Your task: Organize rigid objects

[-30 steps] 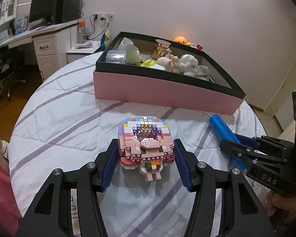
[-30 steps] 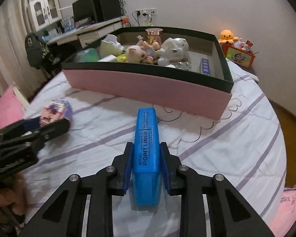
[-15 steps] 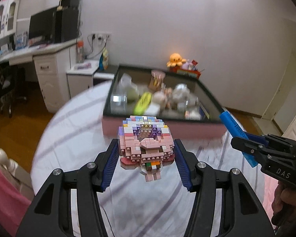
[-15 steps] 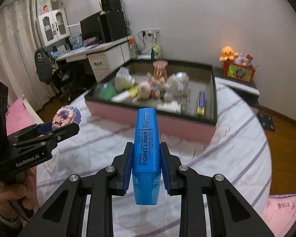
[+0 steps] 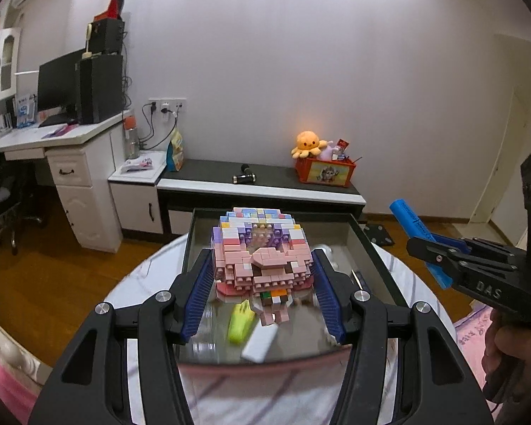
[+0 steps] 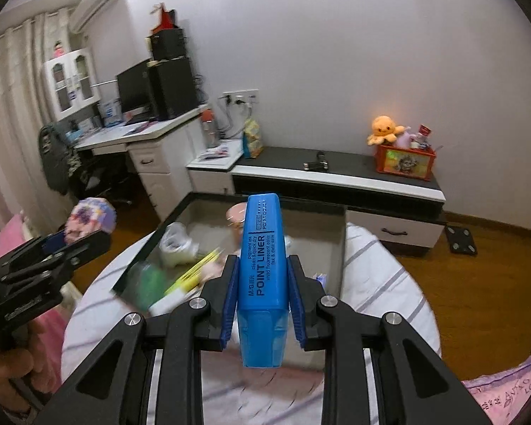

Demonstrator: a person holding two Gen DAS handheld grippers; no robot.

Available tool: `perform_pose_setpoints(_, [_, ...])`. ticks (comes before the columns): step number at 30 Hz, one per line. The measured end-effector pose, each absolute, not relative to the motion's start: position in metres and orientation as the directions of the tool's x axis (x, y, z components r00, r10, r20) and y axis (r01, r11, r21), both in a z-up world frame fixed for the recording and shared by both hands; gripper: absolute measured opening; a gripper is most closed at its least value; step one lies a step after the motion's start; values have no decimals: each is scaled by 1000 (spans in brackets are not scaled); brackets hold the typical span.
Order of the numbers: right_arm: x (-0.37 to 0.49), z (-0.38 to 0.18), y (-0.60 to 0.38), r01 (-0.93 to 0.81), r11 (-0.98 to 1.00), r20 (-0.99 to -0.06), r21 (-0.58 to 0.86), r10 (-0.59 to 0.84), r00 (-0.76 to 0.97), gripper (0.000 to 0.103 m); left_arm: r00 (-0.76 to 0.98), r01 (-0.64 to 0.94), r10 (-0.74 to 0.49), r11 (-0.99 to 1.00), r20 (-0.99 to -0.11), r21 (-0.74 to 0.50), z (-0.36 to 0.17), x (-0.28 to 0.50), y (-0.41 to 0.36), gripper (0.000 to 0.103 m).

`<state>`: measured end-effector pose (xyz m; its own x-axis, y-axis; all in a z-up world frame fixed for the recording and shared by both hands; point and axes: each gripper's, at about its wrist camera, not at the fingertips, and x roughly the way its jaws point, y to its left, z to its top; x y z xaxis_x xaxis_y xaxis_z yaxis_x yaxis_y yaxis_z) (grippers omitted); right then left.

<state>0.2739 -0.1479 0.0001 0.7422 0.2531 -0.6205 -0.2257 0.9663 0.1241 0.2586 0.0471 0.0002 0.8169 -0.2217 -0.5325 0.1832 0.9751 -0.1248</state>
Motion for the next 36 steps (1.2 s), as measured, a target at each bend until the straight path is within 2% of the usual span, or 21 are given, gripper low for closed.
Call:
perform_pose_setpoints(18, [335,-39,-155,-154,973,-695,170,229,682,27,756,173,-201,979,-622,-106,-37,321,29,57])
perform_pose_setpoints(20, [339,-42,-156,-147,974,-698,174,227,679,27,754,158,-178,983,-633,-88,-40,323,27,66])
perform_pose_setpoints(21, [340,-43,-158,-147,973,-697,178,230,679,27,754,149,-163,986,-636,-77,-41,323,27,86])
perform_pose_setpoints(22, [339,-43,-158,-150,972,-696,181,235,679,32,760,134,-145,989,-633,-66,-41,322,27,101])
perform_pose_setpoints(23, [338,-43,-158,-151,972,-695,179,234,680,49,769,126,-136,990,-624,-61,-40,320,28,103])
perform_pose_setpoints(24, [337,-43,-158,-150,973,-692,178,232,683,63,780,125,-137,990,-611,-63,-38,316,29,103])
perform_pose_setpoints(25, [334,-42,-159,-149,972,-684,179,232,692,86,781,129,-142,989,-608,-66,-37,314,30,103])
perform_pose_setpoints(28, [329,-39,-162,-136,974,-674,183,225,704,89,790,119,-131,991,-598,-60,-33,305,32,103])
perform_pose_setpoints(30, [324,-38,-166,-108,977,-674,185,206,709,95,798,117,-131,991,-588,-61,-30,295,36,103])
perform_pose_setpoints(31, [320,-36,-167,-98,978,-672,186,199,713,103,803,115,-129,991,-581,-61,-27,291,36,103])
perform_pose_setpoints(36, [290,-24,-170,-87,977,-644,193,193,740,103,829,107,-128,992,-544,-69,-15,261,41,103])
